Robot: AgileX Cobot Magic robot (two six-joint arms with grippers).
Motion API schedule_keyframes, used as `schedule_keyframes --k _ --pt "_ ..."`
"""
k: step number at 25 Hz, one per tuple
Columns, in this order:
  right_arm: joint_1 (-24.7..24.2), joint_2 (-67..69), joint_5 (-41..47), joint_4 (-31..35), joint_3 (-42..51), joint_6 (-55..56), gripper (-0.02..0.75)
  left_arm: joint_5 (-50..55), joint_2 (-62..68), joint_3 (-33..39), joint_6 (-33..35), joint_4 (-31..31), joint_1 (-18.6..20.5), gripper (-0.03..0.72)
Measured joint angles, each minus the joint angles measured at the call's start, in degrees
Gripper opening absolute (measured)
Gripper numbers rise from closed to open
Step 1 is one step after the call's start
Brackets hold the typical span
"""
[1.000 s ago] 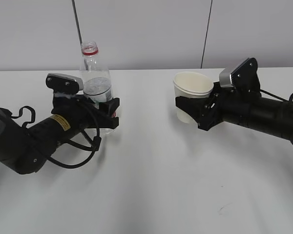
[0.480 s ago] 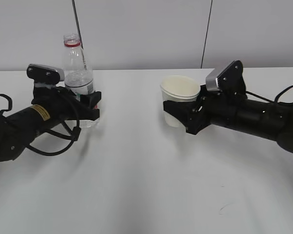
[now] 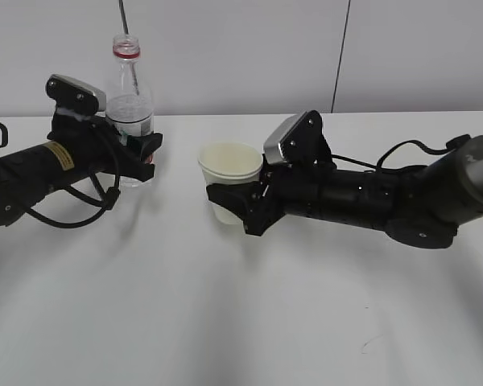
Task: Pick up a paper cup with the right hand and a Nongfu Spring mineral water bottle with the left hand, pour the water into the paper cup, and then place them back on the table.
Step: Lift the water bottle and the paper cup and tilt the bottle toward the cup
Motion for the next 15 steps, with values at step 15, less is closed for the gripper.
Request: schedule_keyframes --k 15 --pt "1.1 5.0 0.3 -1.7 -7.8 5.1 0.482 2.7 0.0 -6.7 19.9 3.4 0.0 0.398"
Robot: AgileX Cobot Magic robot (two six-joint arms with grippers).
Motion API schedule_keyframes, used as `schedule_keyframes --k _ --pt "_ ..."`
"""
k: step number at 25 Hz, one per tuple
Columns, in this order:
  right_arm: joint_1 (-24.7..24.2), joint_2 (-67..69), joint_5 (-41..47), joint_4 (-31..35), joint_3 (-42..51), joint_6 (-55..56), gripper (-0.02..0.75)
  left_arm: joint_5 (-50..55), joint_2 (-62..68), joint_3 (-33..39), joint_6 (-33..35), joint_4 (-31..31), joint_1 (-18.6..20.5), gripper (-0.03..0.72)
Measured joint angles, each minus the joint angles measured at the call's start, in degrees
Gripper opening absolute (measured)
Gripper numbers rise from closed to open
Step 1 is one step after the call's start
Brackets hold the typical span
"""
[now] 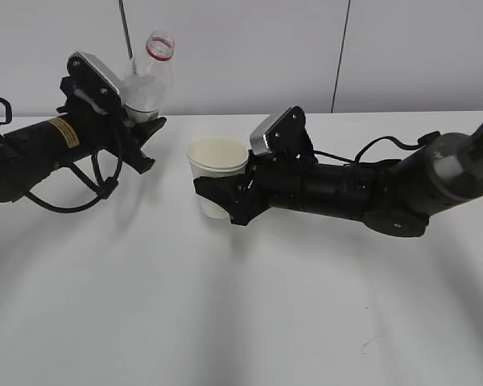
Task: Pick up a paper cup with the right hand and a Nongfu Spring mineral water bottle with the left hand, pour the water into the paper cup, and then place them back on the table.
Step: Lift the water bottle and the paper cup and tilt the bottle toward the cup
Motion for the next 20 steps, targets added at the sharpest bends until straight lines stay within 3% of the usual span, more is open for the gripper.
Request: schedule_keyframes --k 6,20 --pt "0.0 0.9 0.1 -0.8 -1.3 -0.7 0.482 0.0 0.0 0.0 9.7 0.0 0.0 0.398" --pt "0.0 0.9 -1.9 -0.8 -2.5 -1.5 0.482 -1.3 0.0 0.0 25.2 -0.3 0.0 0.397"
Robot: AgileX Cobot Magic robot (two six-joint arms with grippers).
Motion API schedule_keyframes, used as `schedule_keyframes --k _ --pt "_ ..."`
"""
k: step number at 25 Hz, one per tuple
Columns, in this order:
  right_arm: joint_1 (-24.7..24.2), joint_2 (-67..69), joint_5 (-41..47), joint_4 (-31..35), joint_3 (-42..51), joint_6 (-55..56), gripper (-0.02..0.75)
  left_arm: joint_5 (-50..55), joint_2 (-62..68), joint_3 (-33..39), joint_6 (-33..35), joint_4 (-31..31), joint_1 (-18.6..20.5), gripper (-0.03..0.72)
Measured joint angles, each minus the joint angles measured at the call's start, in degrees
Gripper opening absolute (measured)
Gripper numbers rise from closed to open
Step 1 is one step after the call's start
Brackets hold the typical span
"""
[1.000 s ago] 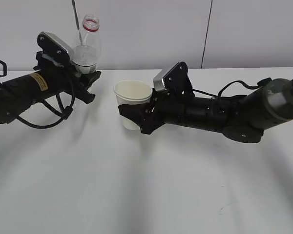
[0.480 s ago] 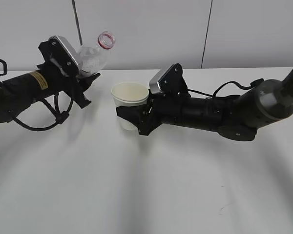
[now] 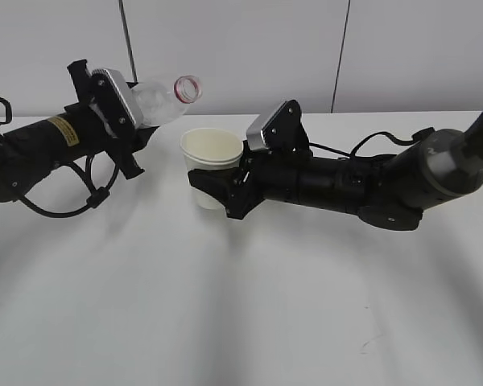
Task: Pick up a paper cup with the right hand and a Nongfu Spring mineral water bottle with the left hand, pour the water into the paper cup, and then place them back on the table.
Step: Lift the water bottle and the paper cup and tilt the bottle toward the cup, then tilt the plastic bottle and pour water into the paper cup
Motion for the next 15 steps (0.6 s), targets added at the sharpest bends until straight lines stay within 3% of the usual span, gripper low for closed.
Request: schedule_keyframes --k 15 --pt "0.0 0.0 -2.0 -0.2 0.0 -0.7 0.482 -1.6 0.0 0.0 7.6 -1.6 0.0 0.397"
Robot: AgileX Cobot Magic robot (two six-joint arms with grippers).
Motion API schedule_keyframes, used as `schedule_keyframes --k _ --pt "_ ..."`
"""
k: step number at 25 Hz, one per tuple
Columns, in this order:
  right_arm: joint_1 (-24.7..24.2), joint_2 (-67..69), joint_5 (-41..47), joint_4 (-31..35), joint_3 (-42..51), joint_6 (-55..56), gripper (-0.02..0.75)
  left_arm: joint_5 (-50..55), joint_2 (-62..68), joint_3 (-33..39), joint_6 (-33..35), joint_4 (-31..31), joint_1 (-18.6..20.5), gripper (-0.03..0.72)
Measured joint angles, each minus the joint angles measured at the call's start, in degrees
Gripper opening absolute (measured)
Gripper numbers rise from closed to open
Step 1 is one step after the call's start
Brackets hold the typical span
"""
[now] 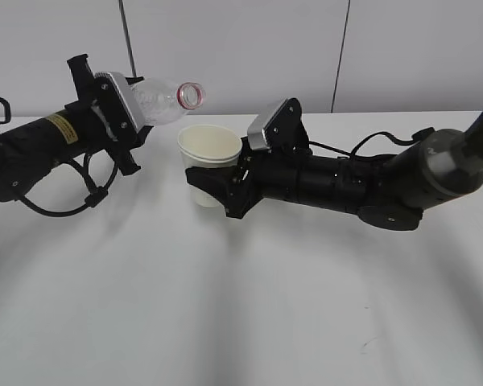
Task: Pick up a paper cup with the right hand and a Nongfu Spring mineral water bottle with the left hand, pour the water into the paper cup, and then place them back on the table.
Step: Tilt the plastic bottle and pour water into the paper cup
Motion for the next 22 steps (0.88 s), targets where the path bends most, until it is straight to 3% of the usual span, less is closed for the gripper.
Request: schedule_keyframes --k 22 --pt "0.0 0.1 0.8 0.0 0.0 -1.2 0.482 -7.1 0.0 0.0 11.5 -0.7 0.0 0.396"
